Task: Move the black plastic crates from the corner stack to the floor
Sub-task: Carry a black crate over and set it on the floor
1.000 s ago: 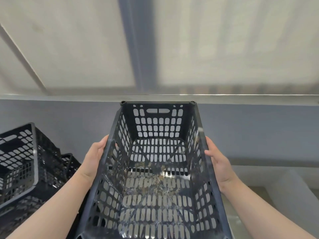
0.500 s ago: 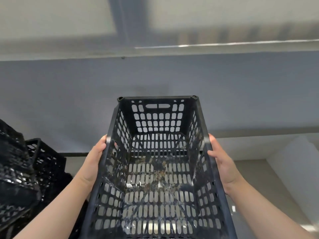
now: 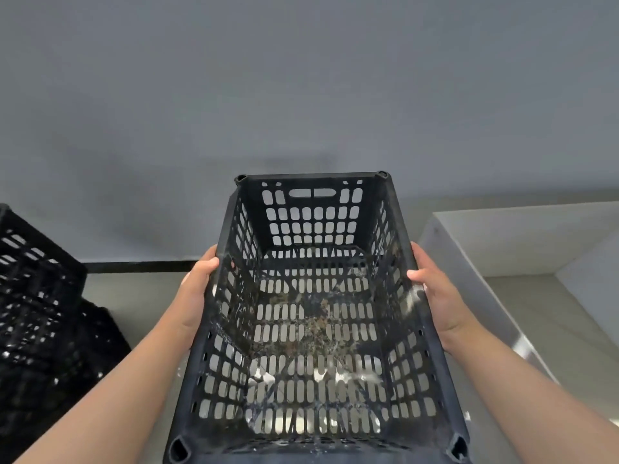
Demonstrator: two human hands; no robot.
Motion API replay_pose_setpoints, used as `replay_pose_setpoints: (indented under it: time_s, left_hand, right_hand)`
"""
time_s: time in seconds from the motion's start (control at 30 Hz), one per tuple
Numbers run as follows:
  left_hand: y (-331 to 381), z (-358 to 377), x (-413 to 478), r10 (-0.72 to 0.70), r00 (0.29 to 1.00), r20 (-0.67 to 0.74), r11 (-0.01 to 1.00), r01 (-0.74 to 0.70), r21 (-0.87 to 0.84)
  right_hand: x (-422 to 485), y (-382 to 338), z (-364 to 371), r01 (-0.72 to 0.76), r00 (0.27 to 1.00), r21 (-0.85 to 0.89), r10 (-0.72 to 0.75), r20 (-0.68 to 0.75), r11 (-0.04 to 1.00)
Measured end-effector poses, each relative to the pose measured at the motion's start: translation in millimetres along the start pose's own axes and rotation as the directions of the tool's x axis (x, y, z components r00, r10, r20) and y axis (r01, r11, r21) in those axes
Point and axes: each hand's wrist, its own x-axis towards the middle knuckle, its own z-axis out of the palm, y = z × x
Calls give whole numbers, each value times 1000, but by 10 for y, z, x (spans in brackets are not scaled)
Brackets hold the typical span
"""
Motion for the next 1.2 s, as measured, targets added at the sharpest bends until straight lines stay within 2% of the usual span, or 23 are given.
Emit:
replay_pose_setpoints:
  time_s: [0.1,0.33,0.47,0.67,0.83,1.0,1.2]
  left_hand:
    - [-417,-53,219,-33,998,-55,999,33,2]
    - [-1185,99,329,-41,996,-76,999,43,30]
    - [-1482,166,466,-124,985,-116,991,129,40]
    - [-1937,94,597,-166,976,-137,985,172,33]
    - [-2142,5,629,-150,978,-145,978,169,122]
    - [-2334,12,649,-161,984,-71,972,171,159]
    - [-2455,60,771,-126,990,-68,974,136,179]
  right_hand:
    - [156,329,10,31,1000,-46,-31,3,998]
    - [506,1333,-41,-60,998,14,60,-35,998]
    - [575,1686,-8,-79,995,-25,77,-60,997]
    - [696,1969,109,-119,992,-127,114,-48,985]
    - [739,2100,195,-128,992,-211,121,-46,969]
    - [728,2272,185,-161,986,-253,142,-93,954]
    - [817,2312,182,-182,981,-279,154,-120,943]
